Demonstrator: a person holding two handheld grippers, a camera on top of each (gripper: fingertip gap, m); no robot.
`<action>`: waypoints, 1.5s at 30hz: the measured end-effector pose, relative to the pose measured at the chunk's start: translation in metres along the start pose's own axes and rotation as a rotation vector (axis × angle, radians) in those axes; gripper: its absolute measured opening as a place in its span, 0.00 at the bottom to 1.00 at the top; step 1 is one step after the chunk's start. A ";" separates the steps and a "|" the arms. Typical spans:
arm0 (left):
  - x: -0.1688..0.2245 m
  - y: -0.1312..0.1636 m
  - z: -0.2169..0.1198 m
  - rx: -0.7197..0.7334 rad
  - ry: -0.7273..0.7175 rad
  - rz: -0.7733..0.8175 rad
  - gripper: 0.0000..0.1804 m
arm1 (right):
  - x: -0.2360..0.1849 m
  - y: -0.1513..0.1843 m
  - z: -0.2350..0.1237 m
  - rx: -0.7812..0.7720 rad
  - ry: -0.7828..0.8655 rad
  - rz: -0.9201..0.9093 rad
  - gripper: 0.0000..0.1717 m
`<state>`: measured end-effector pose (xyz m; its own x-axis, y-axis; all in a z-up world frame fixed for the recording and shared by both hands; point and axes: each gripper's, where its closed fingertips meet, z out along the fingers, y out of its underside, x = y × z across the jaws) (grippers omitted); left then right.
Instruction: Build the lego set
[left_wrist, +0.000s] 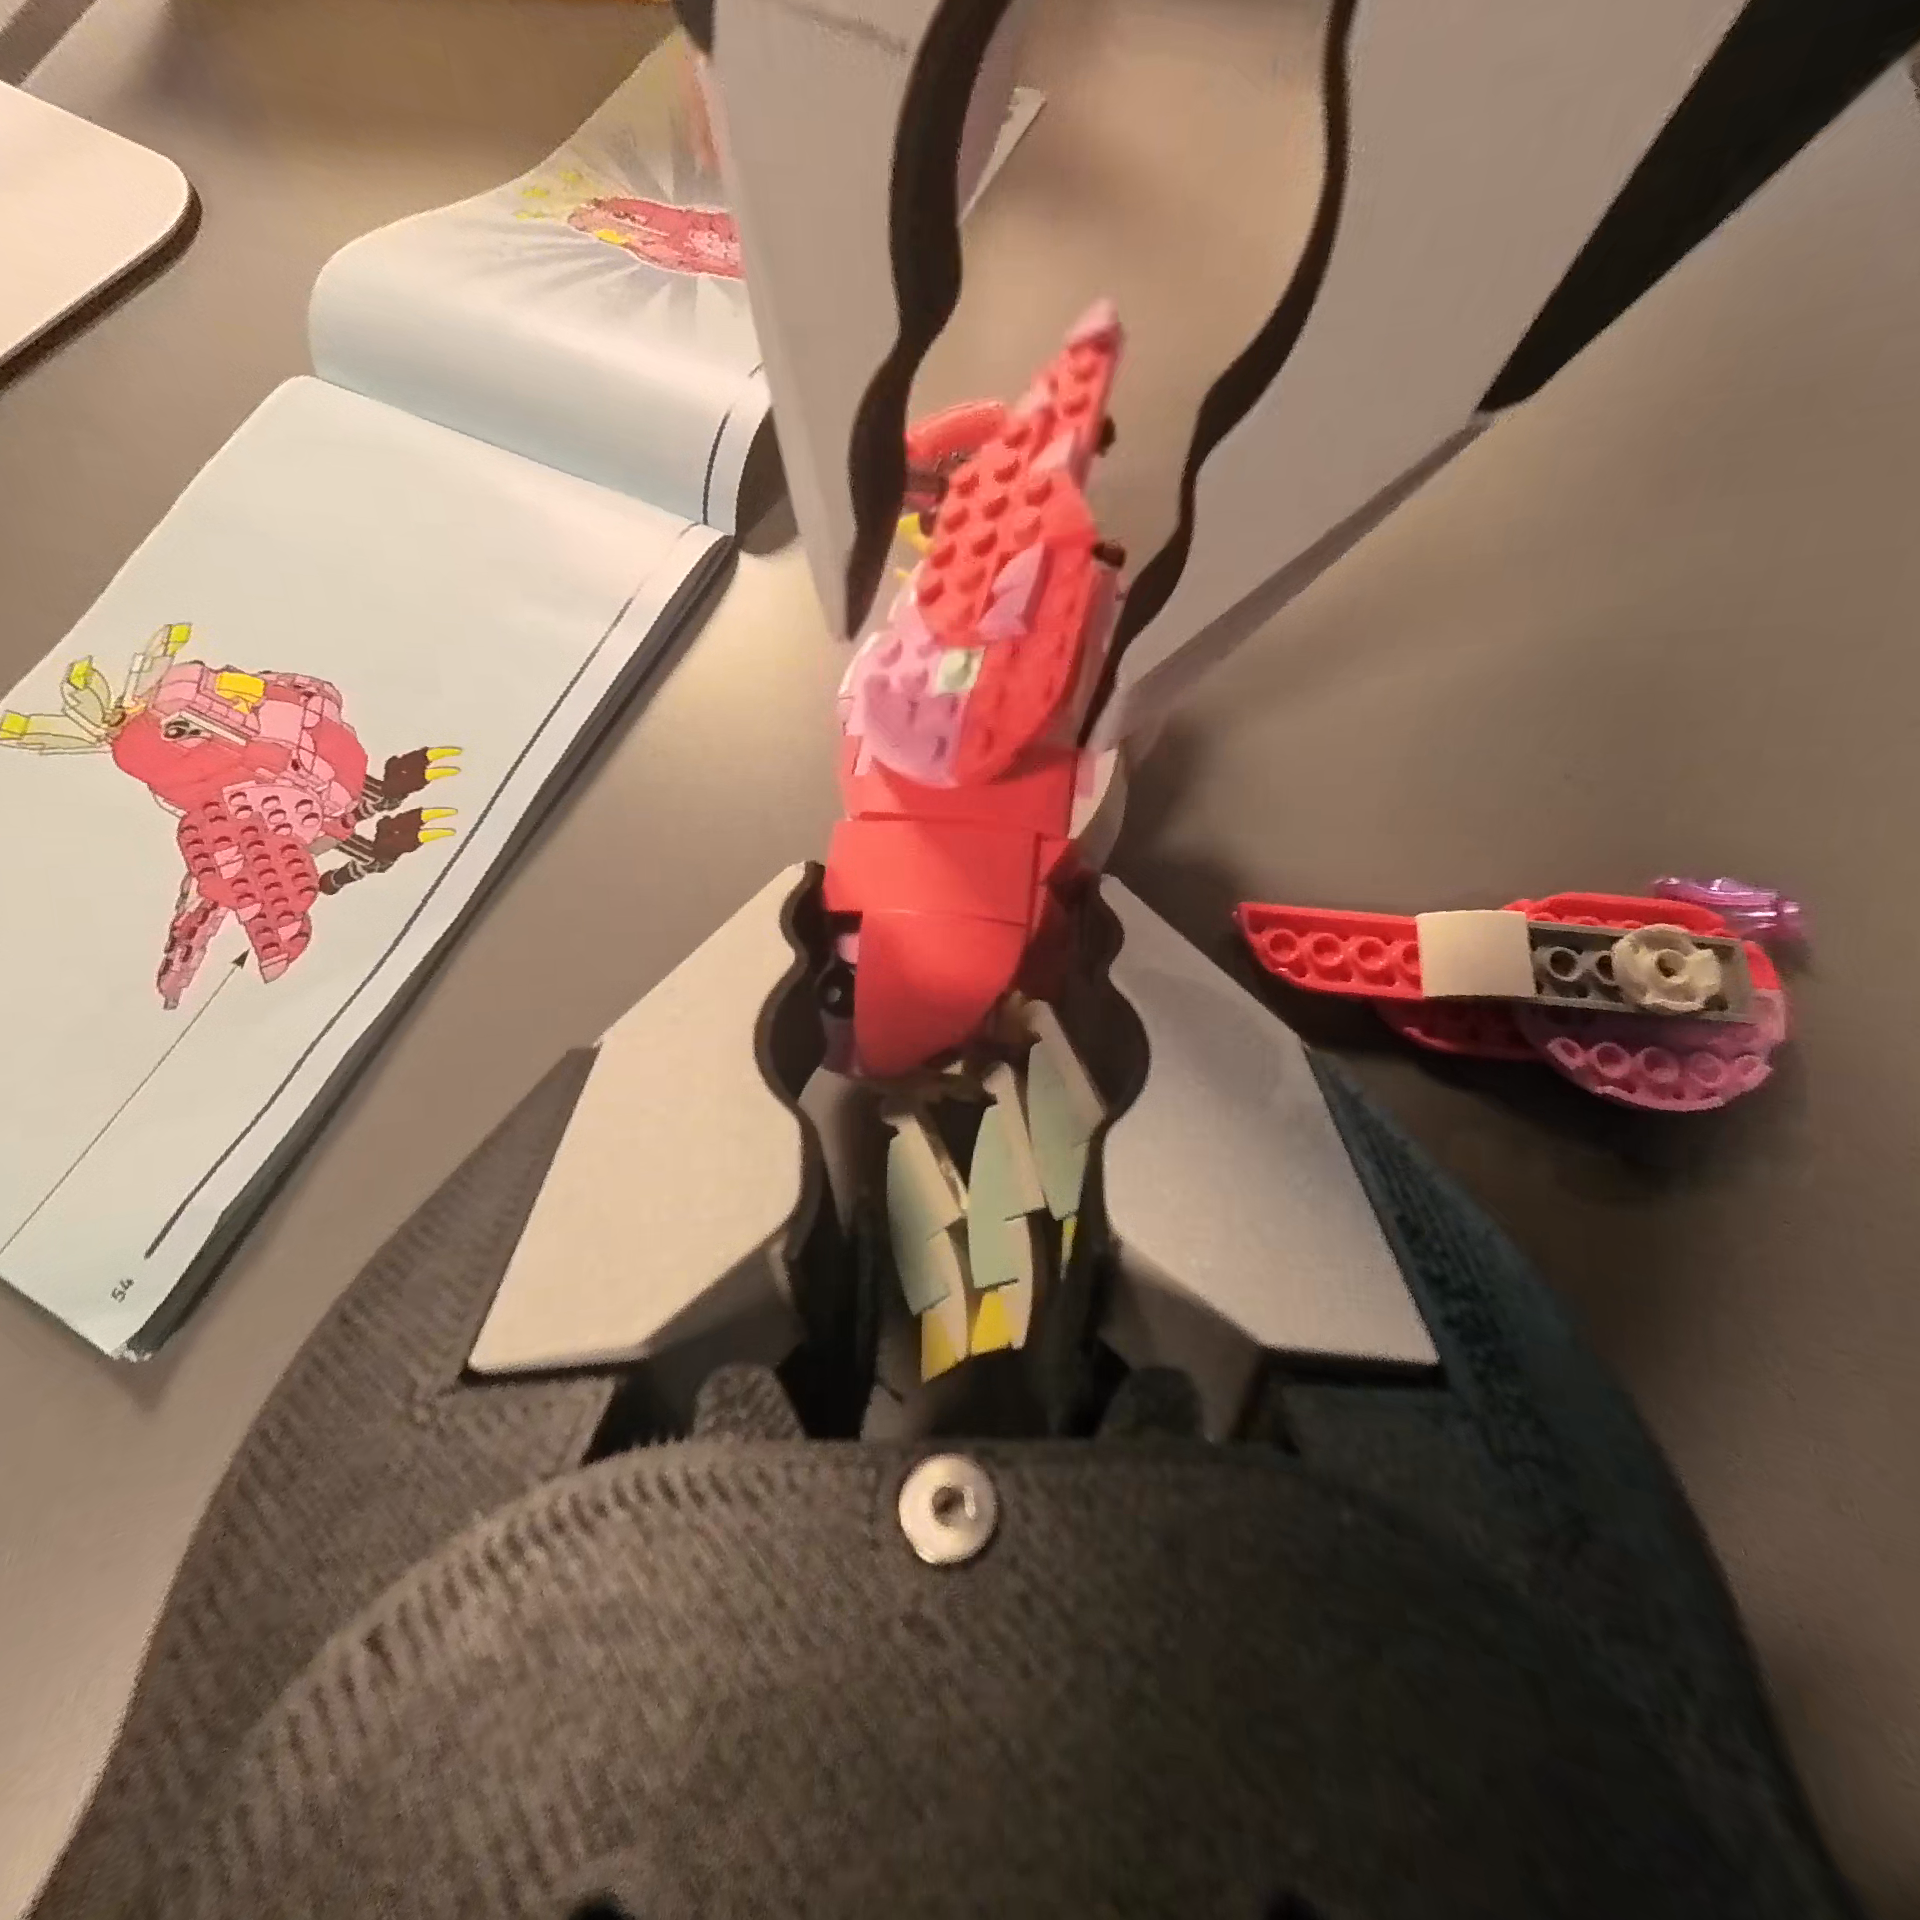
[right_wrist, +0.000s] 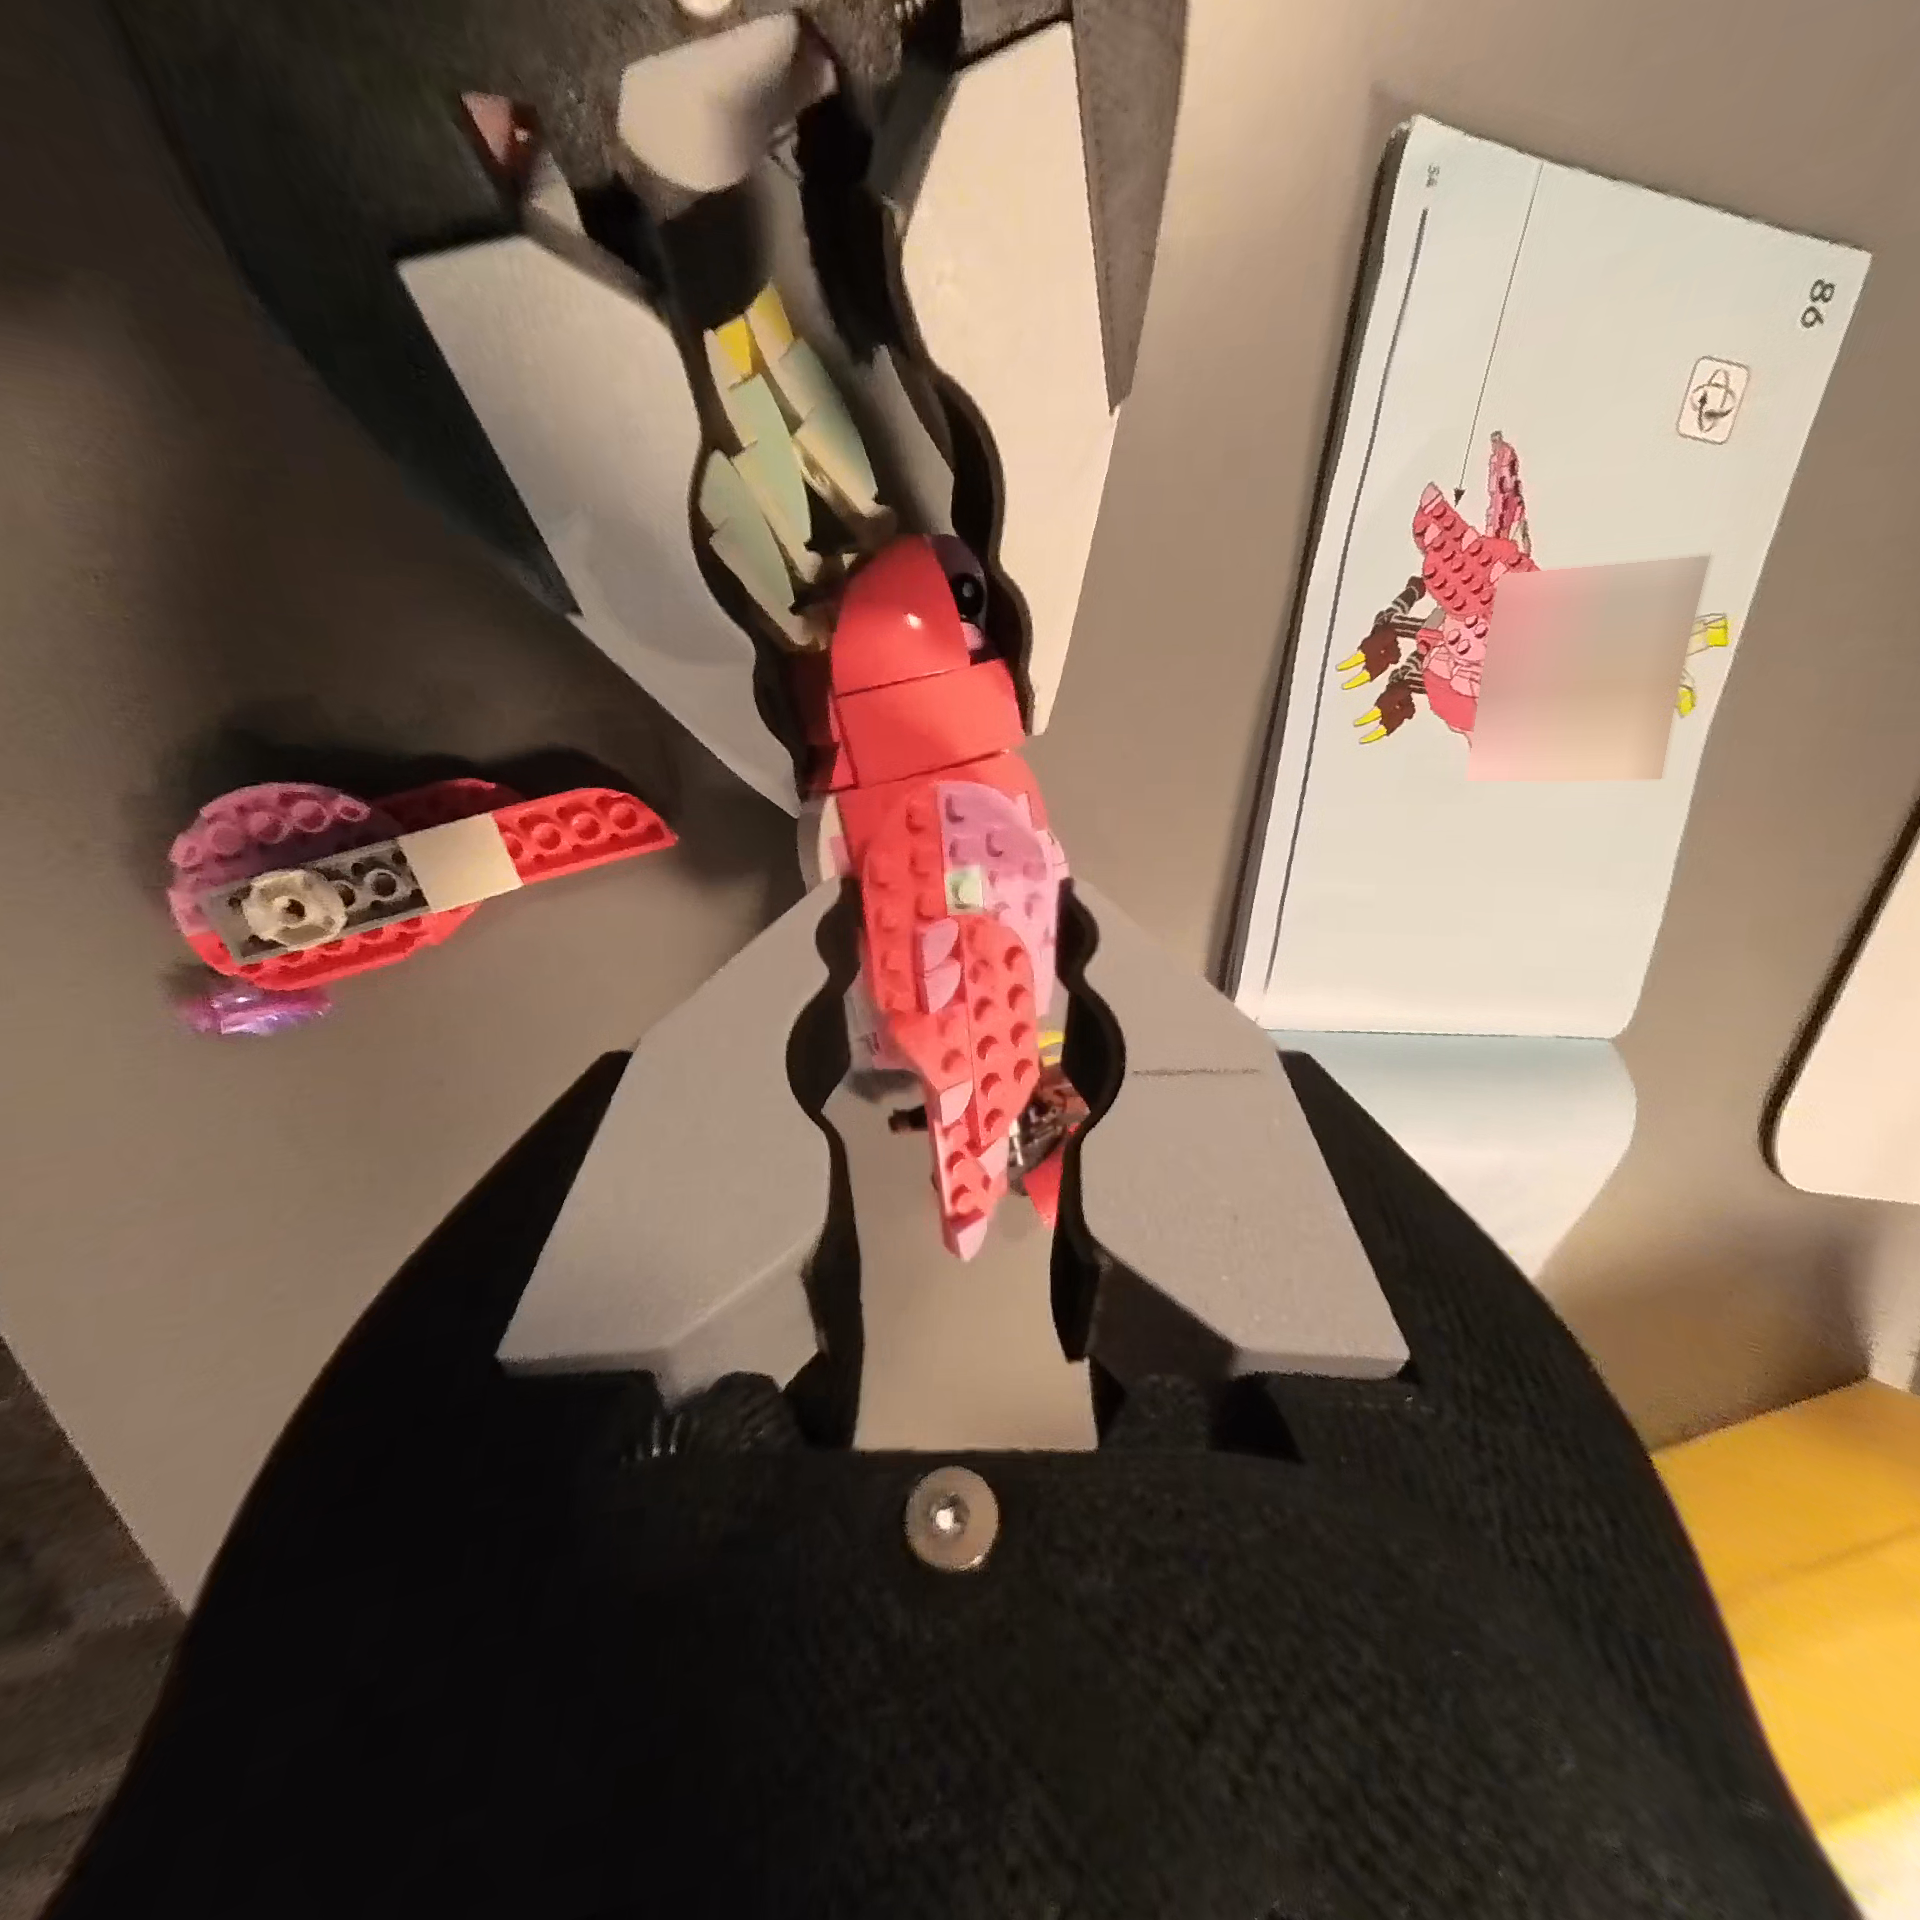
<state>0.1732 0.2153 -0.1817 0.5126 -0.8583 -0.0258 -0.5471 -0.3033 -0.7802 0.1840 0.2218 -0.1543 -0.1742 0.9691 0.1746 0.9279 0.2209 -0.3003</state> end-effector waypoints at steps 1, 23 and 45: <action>0.000 0.000 0.000 0.000 0.000 0.000 0.26 | 0.001 0.000 0.000 0.003 -0.004 0.015 0.22; 0.001 -0.002 0.002 -0.001 0.000 -0.049 0.26 | 0.017 -0.005 -0.005 0.117 0.407 0.083 0.04; 0.001 -0.009 0.010 0.002 -0.062 -0.135 0.26 | 0.003 -0.007 -0.012 0.241 0.686 -0.100 0.05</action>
<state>0.1849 0.2210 -0.1810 0.6215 -0.7824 0.0404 -0.4692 -0.4130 -0.7806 0.1810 0.2220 -0.1407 0.0642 0.6740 0.7360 0.8065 0.3994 -0.4360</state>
